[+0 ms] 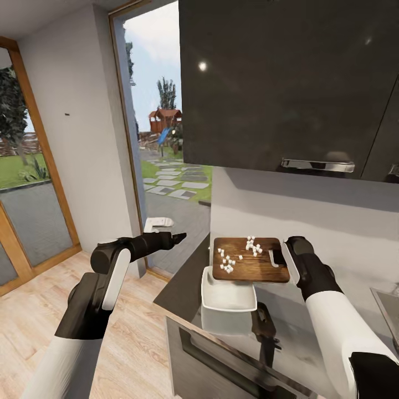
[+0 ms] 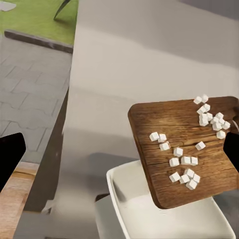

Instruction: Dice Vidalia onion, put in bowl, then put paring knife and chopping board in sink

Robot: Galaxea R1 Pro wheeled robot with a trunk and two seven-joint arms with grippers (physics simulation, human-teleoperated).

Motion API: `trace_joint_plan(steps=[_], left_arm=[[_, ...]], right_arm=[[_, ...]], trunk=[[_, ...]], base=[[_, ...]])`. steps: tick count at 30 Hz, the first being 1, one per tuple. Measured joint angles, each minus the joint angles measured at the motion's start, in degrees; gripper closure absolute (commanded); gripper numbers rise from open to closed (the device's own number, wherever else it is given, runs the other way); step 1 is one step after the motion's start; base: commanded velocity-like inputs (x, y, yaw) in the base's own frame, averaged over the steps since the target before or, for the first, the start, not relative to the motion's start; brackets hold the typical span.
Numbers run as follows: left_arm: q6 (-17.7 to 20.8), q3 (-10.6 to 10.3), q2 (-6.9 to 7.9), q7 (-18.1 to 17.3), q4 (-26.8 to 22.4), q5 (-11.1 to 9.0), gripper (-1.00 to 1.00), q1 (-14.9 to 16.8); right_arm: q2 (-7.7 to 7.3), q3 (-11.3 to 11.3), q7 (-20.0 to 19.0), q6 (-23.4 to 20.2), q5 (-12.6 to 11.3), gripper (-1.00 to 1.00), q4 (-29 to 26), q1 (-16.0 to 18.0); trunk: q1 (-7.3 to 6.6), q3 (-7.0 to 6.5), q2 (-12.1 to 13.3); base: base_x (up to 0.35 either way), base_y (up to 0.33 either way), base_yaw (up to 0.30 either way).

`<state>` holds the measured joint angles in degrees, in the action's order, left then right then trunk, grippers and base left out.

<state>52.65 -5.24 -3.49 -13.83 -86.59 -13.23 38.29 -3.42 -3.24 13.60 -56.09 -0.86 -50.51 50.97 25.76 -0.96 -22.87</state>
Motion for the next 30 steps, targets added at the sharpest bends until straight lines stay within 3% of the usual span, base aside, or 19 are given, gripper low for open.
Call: trace_joint_plan(steps=[7, 9, 14, 30], left_arm=[[0.0, 0.0, 0.00, 0.0, 0.0, 0.0, -1.00, 0.0], [0.0, 0.0, 0.00, 0.0, 0.0, -0.1, -1.00, 0.0], [0.0, 0.0, -0.01, 0.0, 0.0, 0.0, -1.00, 0.0], [0.0, 0.0, -0.02, 0.0, 0.0, 0.0, -1.00, 0.0]], right_arm=[[0.00, 0.0, 0.0, 0.8, 0.3, 1.00, 0.0, 0.0], [-0.01, 0.0, 0.1, 0.8, 1.6, 1.00, -0.1, 0.0], [0.00, 0.0, 0.2, 0.9, 2.4, 1.00, -0.9, 0.0], [0.00, 0.0, 0.2, 2.8, 2.6, 1.00, -1.2, -0.1]], trunk=[[0.00, 0.00, 0.0], [0.00, 0.00, 0.0], [0.00, 0.00, 0.0], [0.00, 0.00, 0.0]], base=[[0.000, 0.000, 0.000], [0.000, 0.000, 0.000], [0.000, 0.000, 0.000], [0.000, 0.000, 0.000]])
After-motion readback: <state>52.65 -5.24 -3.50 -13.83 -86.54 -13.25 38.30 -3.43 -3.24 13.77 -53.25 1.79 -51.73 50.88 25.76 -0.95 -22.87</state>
